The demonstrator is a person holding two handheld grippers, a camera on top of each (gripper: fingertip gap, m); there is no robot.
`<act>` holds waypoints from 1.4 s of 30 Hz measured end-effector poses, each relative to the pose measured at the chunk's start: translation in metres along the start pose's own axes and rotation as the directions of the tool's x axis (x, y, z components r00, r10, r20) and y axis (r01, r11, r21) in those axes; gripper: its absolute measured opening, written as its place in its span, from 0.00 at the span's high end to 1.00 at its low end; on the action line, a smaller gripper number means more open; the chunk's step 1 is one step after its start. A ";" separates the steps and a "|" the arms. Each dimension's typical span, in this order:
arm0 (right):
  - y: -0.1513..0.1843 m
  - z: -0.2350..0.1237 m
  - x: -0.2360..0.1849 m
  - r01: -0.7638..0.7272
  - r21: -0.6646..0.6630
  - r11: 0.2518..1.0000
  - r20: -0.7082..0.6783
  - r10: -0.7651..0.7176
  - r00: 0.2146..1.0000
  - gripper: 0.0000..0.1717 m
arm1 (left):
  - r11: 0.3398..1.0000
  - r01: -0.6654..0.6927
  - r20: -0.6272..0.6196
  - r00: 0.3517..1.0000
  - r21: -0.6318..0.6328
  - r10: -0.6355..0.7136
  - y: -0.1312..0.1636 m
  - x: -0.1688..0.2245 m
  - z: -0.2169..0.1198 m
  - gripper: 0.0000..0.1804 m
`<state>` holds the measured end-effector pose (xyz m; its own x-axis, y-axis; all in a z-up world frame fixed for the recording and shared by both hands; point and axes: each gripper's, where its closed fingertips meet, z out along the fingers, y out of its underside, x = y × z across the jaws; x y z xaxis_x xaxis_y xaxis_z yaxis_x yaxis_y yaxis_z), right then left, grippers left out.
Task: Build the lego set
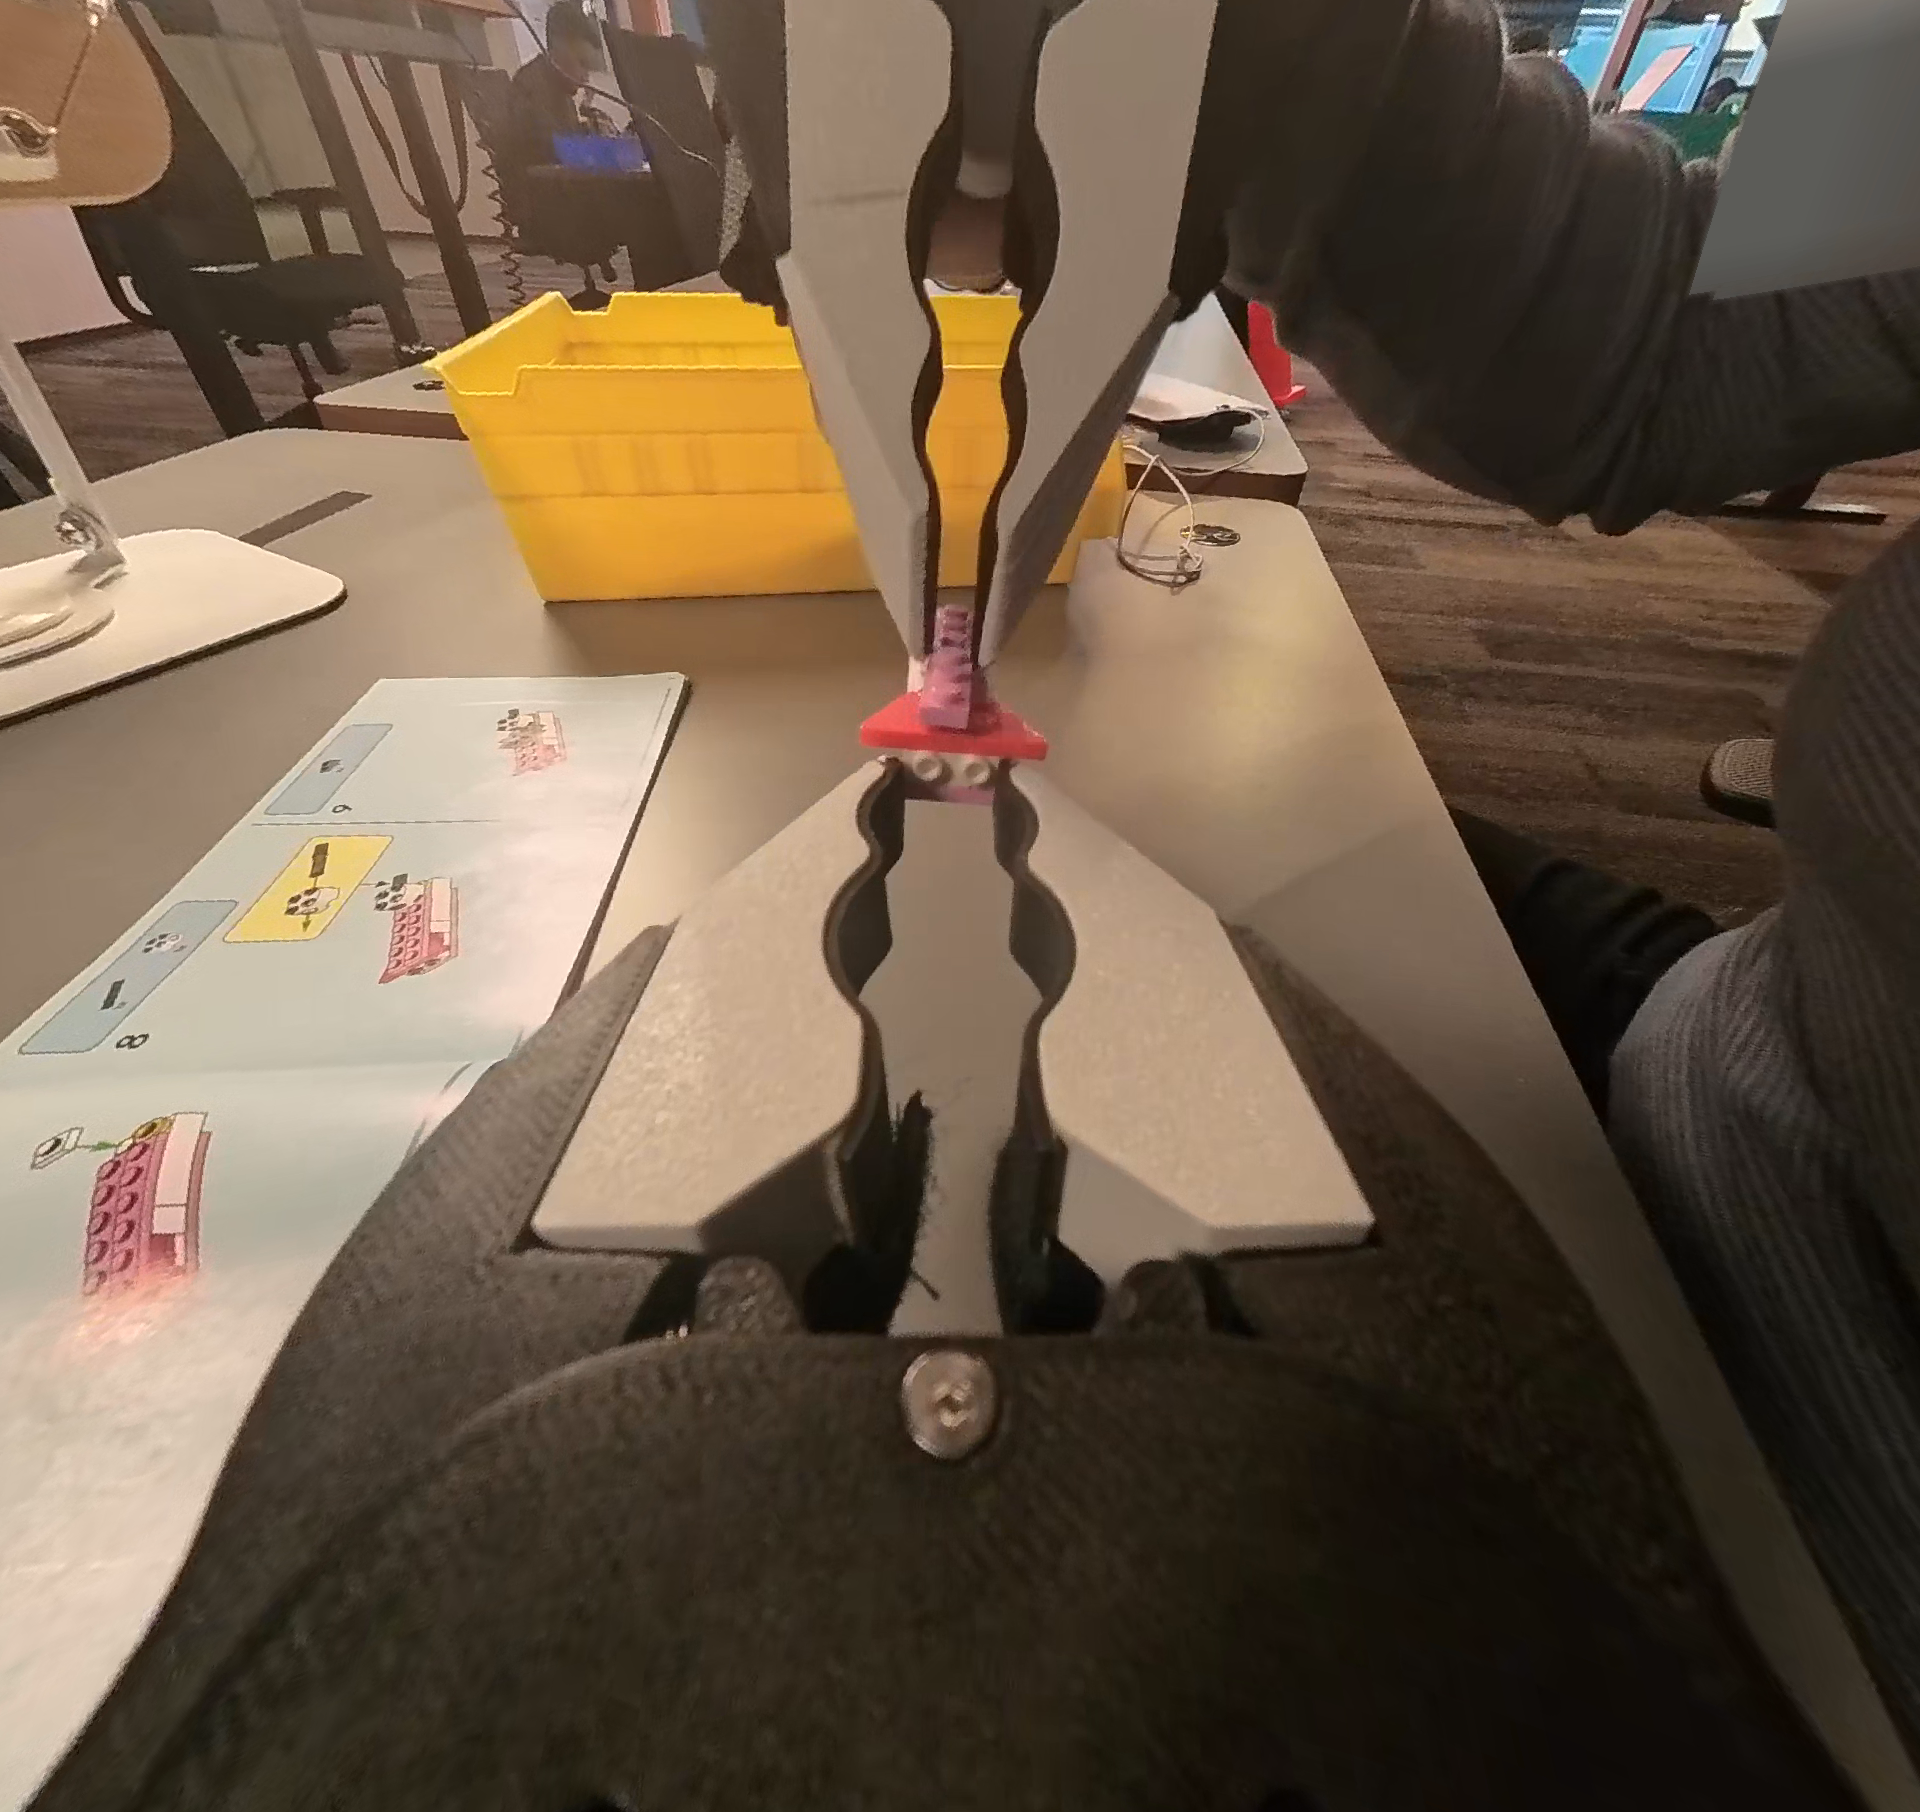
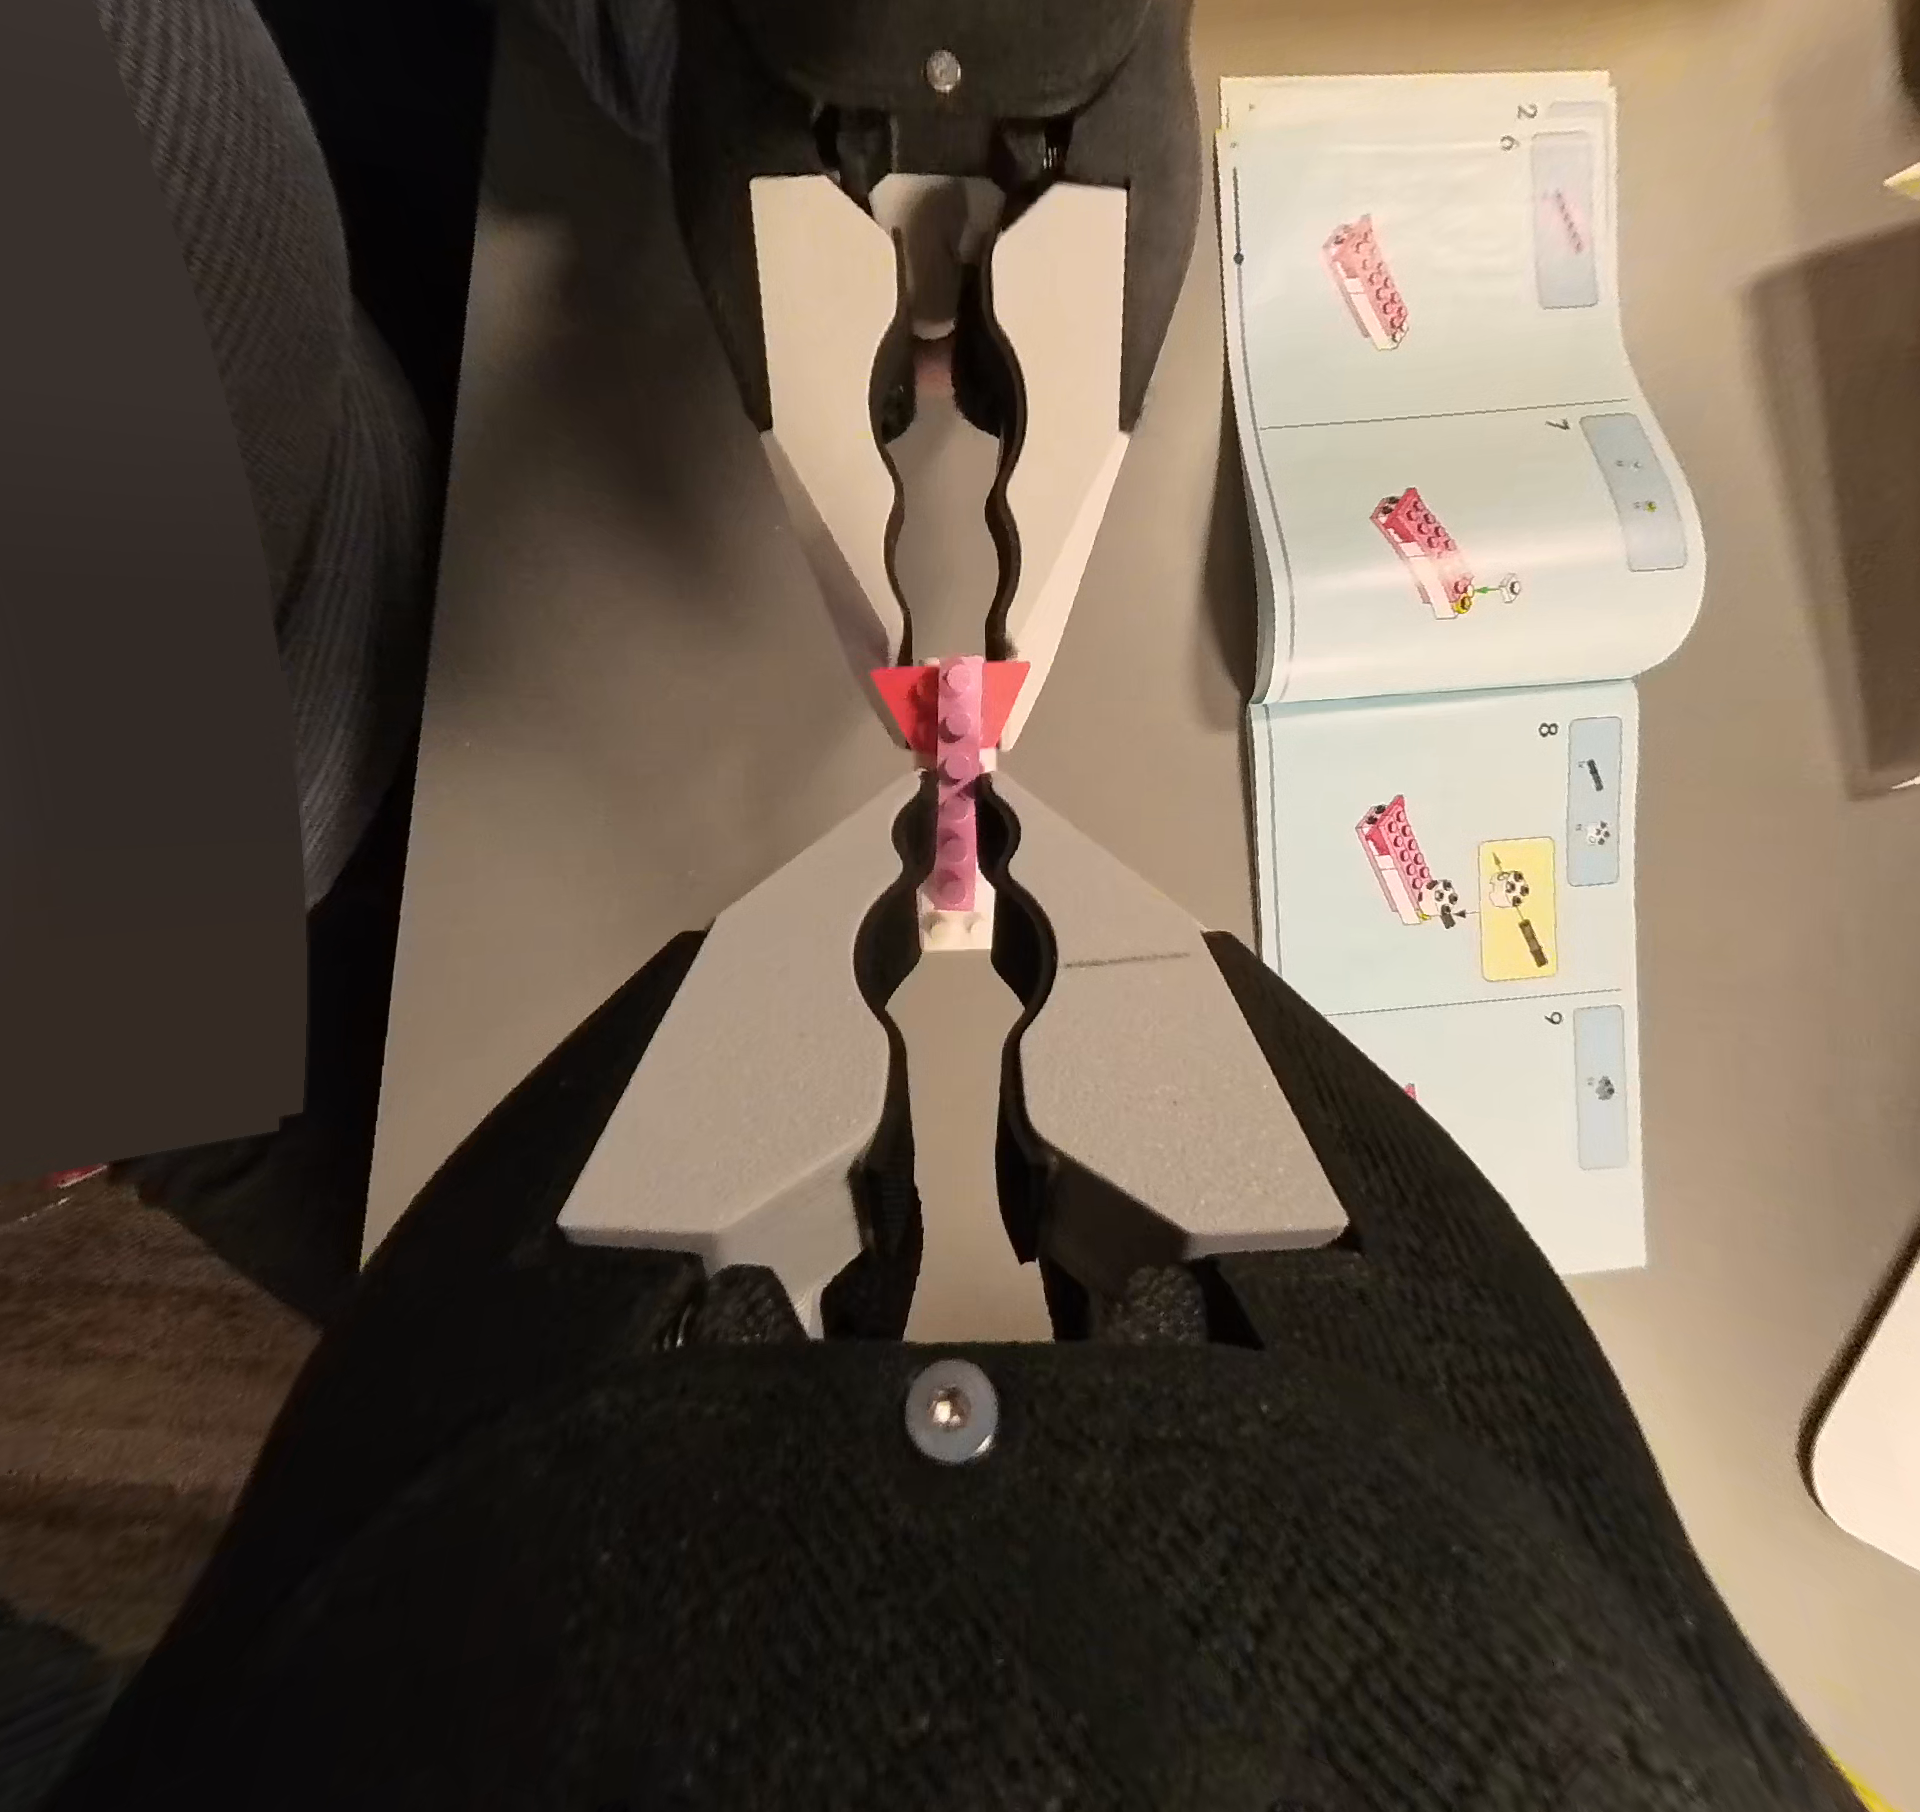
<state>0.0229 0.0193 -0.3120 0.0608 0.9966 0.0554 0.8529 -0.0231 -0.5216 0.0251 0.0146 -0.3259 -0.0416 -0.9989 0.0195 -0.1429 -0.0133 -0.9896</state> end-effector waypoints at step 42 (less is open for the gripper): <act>0.022 -0.020 0.011 -0.080 0.207 0.975 -0.245 0.131 0.961 0.79 | 1.000 0.014 0.164 0.986 -0.007 -0.012 -0.002 -0.032 -0.014 0.91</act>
<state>0.0529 0.0279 -0.3060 0.2969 0.9350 0.1938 0.7193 -0.0855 -0.6894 0.0131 0.0473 -0.3227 0.1228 -0.9924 0.0082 -0.1507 -0.0268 -0.9882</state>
